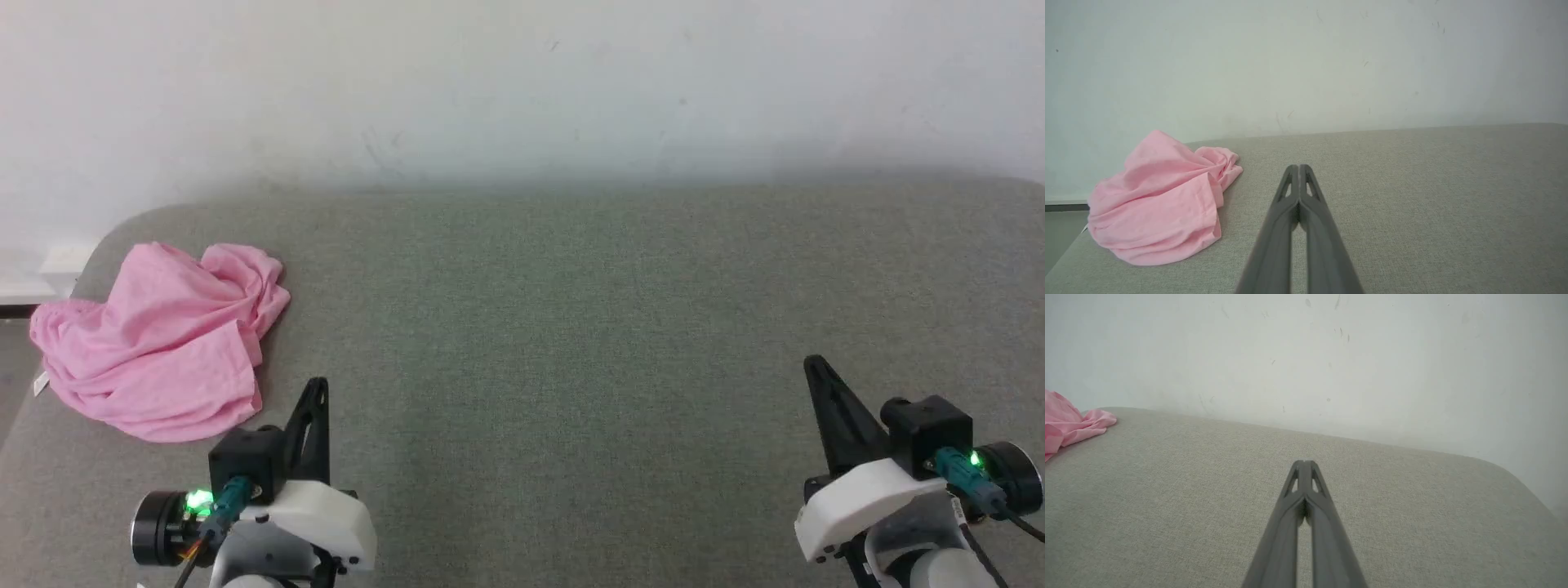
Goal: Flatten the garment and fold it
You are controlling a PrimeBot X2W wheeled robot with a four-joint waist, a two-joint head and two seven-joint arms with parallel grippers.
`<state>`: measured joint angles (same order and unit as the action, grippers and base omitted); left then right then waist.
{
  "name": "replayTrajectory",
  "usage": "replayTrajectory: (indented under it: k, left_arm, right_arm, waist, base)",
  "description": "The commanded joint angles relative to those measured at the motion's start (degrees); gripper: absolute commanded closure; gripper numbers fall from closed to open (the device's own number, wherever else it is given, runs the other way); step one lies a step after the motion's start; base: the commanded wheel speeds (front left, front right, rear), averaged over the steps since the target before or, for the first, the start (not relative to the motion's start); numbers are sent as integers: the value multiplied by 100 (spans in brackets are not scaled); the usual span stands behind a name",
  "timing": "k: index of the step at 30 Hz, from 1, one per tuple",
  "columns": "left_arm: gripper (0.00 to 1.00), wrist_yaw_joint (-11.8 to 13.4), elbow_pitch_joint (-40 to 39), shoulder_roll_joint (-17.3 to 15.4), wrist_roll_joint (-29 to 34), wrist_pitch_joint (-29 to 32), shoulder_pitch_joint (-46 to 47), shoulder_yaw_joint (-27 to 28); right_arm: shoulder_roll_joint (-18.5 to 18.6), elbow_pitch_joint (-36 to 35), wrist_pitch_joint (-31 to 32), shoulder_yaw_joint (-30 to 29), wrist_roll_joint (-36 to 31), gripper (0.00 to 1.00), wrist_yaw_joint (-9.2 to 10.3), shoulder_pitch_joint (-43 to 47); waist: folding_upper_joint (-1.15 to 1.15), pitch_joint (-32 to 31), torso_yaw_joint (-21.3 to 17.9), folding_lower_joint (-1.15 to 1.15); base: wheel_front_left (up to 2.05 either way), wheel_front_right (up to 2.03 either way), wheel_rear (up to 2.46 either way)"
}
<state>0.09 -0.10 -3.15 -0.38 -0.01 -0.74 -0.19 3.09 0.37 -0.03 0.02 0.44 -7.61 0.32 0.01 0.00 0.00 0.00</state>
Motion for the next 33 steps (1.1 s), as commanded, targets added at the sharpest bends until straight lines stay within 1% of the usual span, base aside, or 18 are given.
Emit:
replayTrajectory:
  k: [1,18,19,33]
  left_arm:
    - [100,-9,10,27,38,1,74,19]
    - [100,-9,10,27,38,1,74,19]
    - [0,0,0,0,0,-1,0,0]
    - [0,131,-10,-3,8,-134,20,-94]
  right_arm:
    - [-22,-37,3,-2,-44,100,12,-32]
    - [-22,-37,3,-2,-44,100,12,-32]
    - [0,0,-1,0,0,0,0,0]
    - [1,-111,-134,-64,160,0,1,24]
  waist:
    - [-1,0,0,0]
    - [-1,0,0,0]
    - [-1,0,0,0]
    - [-1,17,1,0]
  base:
    - [0,0,0]
    - [0,0,0]
    - [0,0,0]
    - [0,0,0]
